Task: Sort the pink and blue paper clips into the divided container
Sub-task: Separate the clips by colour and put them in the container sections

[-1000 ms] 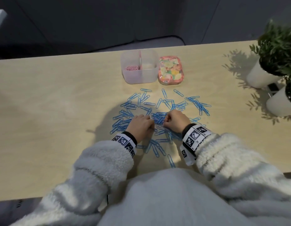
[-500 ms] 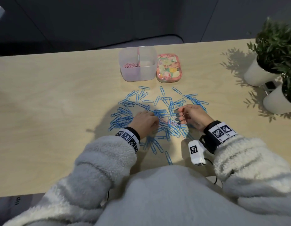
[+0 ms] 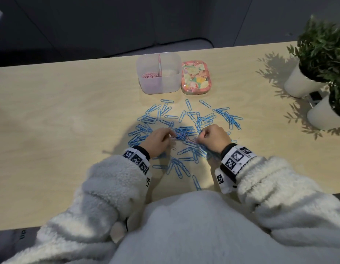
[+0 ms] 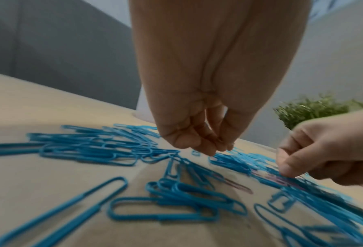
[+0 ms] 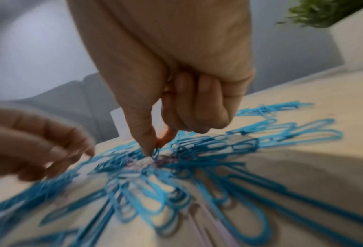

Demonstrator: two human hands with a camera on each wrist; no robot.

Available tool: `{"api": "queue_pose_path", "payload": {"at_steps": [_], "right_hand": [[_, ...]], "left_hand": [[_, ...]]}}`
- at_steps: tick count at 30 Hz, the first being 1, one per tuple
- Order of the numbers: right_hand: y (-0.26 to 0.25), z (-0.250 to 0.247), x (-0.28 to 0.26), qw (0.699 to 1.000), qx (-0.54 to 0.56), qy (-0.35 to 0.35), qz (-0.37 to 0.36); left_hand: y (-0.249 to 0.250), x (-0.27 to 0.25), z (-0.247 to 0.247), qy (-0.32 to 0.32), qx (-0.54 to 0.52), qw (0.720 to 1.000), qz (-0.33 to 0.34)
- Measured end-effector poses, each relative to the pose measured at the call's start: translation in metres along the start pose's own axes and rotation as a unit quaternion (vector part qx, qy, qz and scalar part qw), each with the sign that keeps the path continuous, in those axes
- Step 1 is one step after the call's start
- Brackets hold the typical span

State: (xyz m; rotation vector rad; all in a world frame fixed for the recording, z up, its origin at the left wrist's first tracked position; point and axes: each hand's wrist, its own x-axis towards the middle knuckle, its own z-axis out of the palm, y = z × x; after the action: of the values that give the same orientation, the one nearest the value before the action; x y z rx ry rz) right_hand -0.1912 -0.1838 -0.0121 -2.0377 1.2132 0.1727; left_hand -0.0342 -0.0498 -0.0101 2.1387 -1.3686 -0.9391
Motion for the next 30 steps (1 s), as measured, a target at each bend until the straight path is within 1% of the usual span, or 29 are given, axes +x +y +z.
{"api": "queue_pose_path", "payload": {"at_steps": [1,2,4,5,6,7,10,12,14,16,19,20,21,22,24,25,27,30], "right_hand": [[0.003,-0.004,0.002,0.999,0.042,0.001,0.003],[0.006,-0.01,0.004,0.998,0.062,0.012,0.004],[0.009,-0.018,0.006,0.998,0.032,0.057,-0.004],[0.01,-0.02,0.006,0.996,0.003,0.087,-0.011],[0.009,-0.022,0.005,0.994,-0.021,0.107,-0.023],[0.006,-0.021,0.003,0.992,-0.042,0.112,-0.04],[-0.001,-0.009,-0.003,0.99,-0.101,0.071,-0.07],[-0.003,-0.002,-0.004,0.986,-0.139,0.053,-0.074],[-0.007,0.003,-0.003,0.976,-0.19,0.06,-0.084],[-0.01,0.009,-0.002,0.969,-0.217,0.069,-0.1],[-0.014,0.019,-0.004,0.969,-0.215,0.064,-0.109],[-0.015,0.02,-0.003,0.972,-0.203,0.054,-0.104],[-0.015,0.019,-0.001,0.978,-0.183,0.037,-0.096],[-0.014,0.016,0.001,0.985,-0.145,0.015,-0.089],[-0.011,0.007,0.006,0.996,-0.012,-0.032,-0.077],[-0.009,0.001,0.008,0.994,0.075,-0.048,-0.066],[-0.006,-0.012,0.01,0.975,0.21,-0.065,-0.037],[-0.008,-0.026,0.011,0.943,0.318,-0.096,-0.009]], "left_hand": [[-0.003,0.0,-0.002,-0.005,-0.032,0.999,-0.021],[-0.006,0.0,-0.003,-0.009,-0.066,0.997,-0.041],[-0.01,0.0,-0.003,-0.016,-0.121,0.991,-0.064],[-0.01,0.0,-0.002,-0.019,-0.119,0.991,-0.06],[-0.011,0.0,-0.001,-0.024,-0.101,0.993,-0.049],[-0.011,0.0,0.0,-0.032,-0.072,0.996,-0.035],[-0.011,0.004,0.003,-0.05,0.055,0.997,0.017],[-0.01,0.006,0.005,-0.056,0.135,0.988,0.055],[-0.006,0.006,0.006,-0.061,0.193,0.976,0.085],[-0.005,0.007,0.007,-0.063,0.232,0.966,0.099],[-0.003,0.008,0.008,-0.066,0.281,0.953,0.095],[-0.002,0.008,0.008,-0.063,0.277,0.954,0.092],[-0.001,0.008,0.007,-0.058,0.249,0.963,0.083],[0.0,0.007,0.004,-0.049,0.199,0.976,0.07],[0.002,0.005,-0.002,-0.024,0.076,0.996,0.029],[0.002,0.006,-0.004,-0.011,0.019,1.0,0.014],[0.001,0.01,-0.009,0.004,-0.064,0.998,-0.01],[0.001,0.02,-0.011,0.004,-0.114,0.992,-0.06]]}}
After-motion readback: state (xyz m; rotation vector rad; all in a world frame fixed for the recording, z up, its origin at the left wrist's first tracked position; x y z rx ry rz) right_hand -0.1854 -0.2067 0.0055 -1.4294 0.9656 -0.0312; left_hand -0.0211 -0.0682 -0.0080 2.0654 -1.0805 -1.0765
